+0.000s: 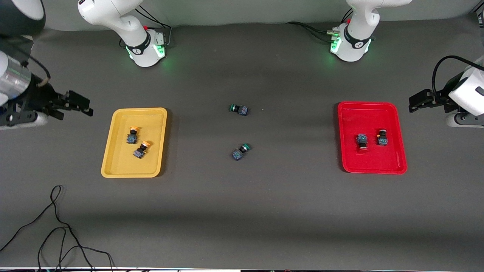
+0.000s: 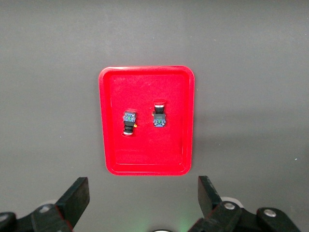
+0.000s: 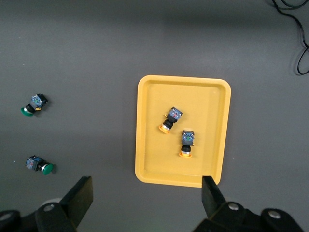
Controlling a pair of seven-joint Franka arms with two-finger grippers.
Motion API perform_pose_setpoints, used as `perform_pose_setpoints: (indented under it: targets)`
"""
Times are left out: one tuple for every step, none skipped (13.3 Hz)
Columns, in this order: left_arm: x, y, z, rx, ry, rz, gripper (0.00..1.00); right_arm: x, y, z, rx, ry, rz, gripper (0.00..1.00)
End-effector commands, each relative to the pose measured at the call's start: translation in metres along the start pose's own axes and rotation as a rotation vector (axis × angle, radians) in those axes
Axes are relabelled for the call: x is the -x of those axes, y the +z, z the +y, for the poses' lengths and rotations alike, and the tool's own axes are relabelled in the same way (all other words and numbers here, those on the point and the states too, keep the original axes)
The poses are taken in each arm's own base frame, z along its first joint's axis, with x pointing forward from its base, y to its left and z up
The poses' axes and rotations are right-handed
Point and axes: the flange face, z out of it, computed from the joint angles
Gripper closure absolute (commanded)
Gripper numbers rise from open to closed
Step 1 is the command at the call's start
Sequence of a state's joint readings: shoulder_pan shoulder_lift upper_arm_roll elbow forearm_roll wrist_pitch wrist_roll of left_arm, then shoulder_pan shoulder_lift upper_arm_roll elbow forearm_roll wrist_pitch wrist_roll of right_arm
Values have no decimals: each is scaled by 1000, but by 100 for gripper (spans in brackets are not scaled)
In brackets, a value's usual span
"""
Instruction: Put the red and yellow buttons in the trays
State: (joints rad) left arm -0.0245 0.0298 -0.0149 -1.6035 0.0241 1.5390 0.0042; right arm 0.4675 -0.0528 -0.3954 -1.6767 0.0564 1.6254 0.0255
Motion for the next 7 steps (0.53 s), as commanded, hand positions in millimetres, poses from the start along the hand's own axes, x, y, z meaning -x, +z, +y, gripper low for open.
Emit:
perform_pose_setpoints:
  targets:
    - [8,-2,1,10,7,2,0,22,-2,10,16,24,29,0]
    - [9,-3,0,18,6,1,0,23,1,15,20,35,40,0]
    - [10,-3,-1,21,6,-1,0,21,3,17,22,38,50,0]
    - [11,-3,0,26,19,-5,0,19,6,16,32,35,48,0]
    - [11,-3,0,38,41,-10,0,16,7,17,50,33,47,0]
    - [12,-2,0,45,44,-16,0,14,7,11,56,24,47,0]
    - [12,-2,0,45,44,-19,0,13,9,4,57,16,41,0]
